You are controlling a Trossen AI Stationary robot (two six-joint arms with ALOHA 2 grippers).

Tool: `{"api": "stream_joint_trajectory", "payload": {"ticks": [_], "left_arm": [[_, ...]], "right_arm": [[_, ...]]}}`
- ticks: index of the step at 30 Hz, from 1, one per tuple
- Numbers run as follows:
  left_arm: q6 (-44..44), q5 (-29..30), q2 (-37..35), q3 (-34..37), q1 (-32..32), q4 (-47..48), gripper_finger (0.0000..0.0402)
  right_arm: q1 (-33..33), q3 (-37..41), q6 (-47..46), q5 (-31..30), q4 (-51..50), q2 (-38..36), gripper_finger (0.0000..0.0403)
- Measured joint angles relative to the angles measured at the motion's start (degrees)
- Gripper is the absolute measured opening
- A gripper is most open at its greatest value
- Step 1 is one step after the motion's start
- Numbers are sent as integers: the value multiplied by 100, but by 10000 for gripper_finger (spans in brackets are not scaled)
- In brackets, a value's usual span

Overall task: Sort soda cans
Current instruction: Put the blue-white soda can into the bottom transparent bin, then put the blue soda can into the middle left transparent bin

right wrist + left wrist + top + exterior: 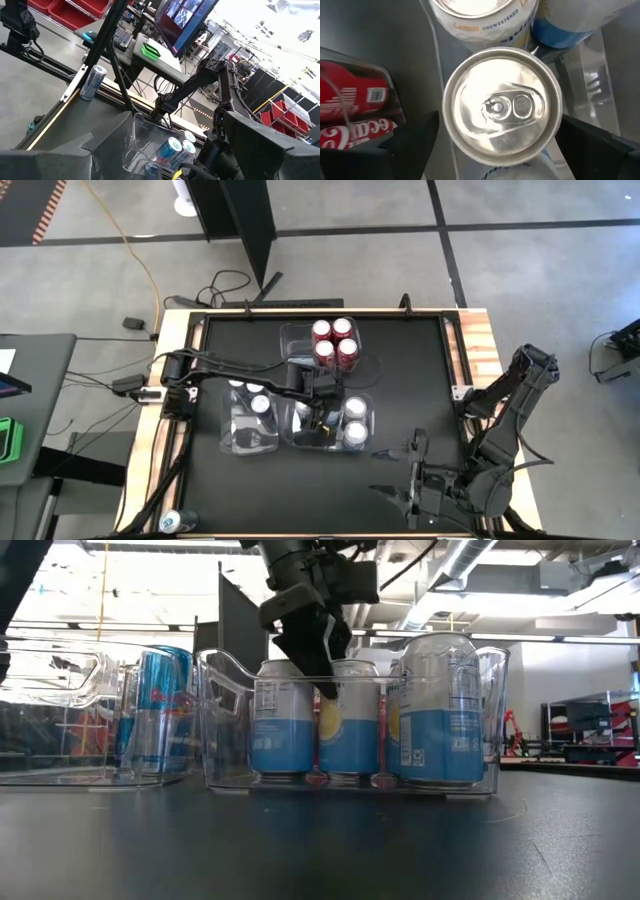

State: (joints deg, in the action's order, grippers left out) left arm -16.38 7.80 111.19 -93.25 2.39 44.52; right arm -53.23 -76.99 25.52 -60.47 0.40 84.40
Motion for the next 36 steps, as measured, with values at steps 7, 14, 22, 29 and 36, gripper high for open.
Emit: {"api": "stream_joint_trajectory", "payload": {"ticks": [7, 14, 22, 29, 36], "left_arm": [[13, 75, -270, -38, 69, -4, 381], [249, 124, -554, -428, 276, 376, 382], [1247, 1735, -1494, -494, 1019, 881, 382], [2852, 3241, -2423, -496, 2551, 1552, 382], [5449, 4410, -2583, -494, 4422, 2784, 382]], "right_arm": [[0, 0, -44, 4, -3, 0, 332], [4, 0, -59, 9, -3, 0, 332], [125, 0, -183, 73, -2, 1, 332], [681, -4, -713, 750, -2, 69, 332], [1446, -4, -1010, 1803, 248, 463, 332]]}}
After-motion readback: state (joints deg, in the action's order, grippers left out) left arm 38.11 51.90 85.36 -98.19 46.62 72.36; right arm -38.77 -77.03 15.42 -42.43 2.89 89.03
